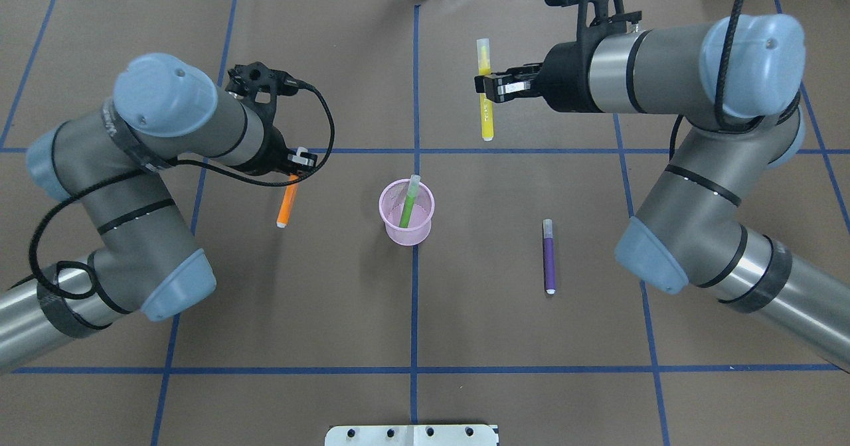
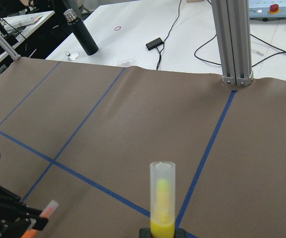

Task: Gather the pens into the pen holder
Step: 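Lift the orange pen with left gripper while right drops highlighter into cup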

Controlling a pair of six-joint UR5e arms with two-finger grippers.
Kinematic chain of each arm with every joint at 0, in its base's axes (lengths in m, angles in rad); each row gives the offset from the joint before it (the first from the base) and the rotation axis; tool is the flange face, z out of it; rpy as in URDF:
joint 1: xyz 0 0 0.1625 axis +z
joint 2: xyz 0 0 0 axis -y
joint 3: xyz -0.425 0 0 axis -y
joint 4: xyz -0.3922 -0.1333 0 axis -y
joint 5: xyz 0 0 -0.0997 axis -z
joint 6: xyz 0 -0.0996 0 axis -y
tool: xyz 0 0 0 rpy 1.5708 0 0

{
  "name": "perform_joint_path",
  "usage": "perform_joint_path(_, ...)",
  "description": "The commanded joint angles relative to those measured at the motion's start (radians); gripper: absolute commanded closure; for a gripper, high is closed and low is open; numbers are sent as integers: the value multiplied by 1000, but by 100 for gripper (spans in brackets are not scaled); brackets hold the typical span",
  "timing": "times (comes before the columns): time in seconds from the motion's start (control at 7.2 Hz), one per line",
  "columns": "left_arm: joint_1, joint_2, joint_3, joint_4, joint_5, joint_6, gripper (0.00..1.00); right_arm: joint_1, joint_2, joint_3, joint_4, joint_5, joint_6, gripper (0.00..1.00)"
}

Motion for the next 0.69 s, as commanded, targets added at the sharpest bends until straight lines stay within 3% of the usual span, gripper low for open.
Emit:
perform_joint_path(0.0, -98, 6, -33, -35, -3, 37, 100, -187, 38, -38, 66, -303, -2, 100)
perform_joint_path(0.14, -110, 6, -33, -58, 2, 38, 100, -249, 88, -117, 100, -411, -2, 100)
perform_joint_path(0.56, -123, 6, -28, -68, 3, 40, 100, -338, 113, -193, 105, -593, -3, 100)
